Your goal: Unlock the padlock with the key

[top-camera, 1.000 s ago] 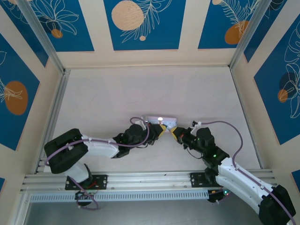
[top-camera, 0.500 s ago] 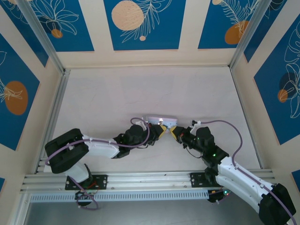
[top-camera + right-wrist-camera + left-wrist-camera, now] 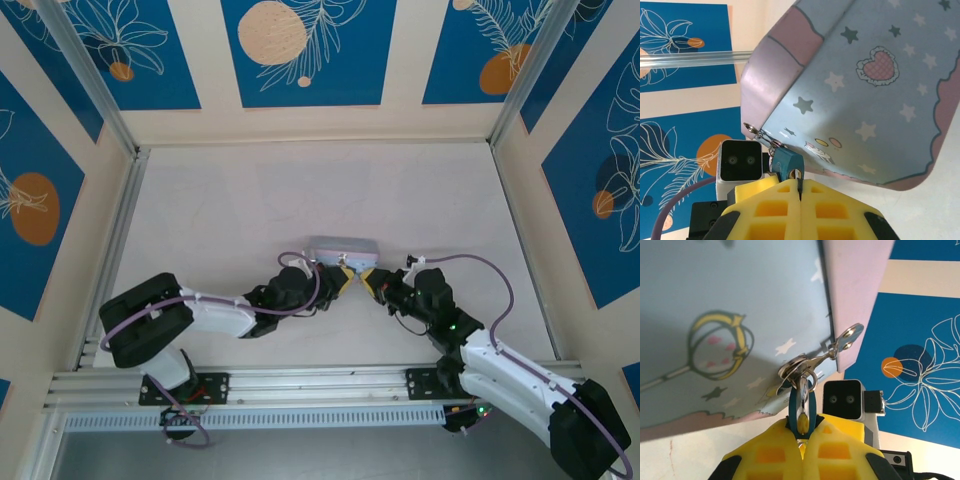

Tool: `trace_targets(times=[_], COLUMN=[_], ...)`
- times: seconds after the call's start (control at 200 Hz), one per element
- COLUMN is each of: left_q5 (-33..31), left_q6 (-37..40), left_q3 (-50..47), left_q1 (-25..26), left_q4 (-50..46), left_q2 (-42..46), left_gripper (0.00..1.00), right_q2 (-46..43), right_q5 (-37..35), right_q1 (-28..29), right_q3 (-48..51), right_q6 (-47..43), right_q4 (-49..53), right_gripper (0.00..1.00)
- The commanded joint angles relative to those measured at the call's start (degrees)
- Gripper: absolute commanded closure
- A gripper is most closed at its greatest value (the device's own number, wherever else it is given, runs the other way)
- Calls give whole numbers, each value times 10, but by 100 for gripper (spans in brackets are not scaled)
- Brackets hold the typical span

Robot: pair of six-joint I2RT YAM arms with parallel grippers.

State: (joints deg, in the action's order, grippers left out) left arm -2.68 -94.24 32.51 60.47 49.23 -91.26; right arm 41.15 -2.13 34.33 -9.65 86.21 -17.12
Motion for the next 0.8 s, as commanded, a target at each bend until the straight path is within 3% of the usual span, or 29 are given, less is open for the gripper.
trace_targets(times=[0.0, 0.24, 0.795], left_q5=[14, 12, 15], left_q6=[-8, -7, -9], left_q3=[9, 4, -2], left_q1=[12, 12, 11], left_q4=[9, 10, 24], left_q2=[-10, -6, -2], left_gripper=[100, 100, 100], right_q2=[0, -3, 17], right_q5=[14, 35, 173], right_q1=[7, -9, -84], right_q3=[-19, -18, -13], right_q6=[-21, -41, -83], right_q4=[-40, -36, -77], right_gripper=[100, 100, 100])
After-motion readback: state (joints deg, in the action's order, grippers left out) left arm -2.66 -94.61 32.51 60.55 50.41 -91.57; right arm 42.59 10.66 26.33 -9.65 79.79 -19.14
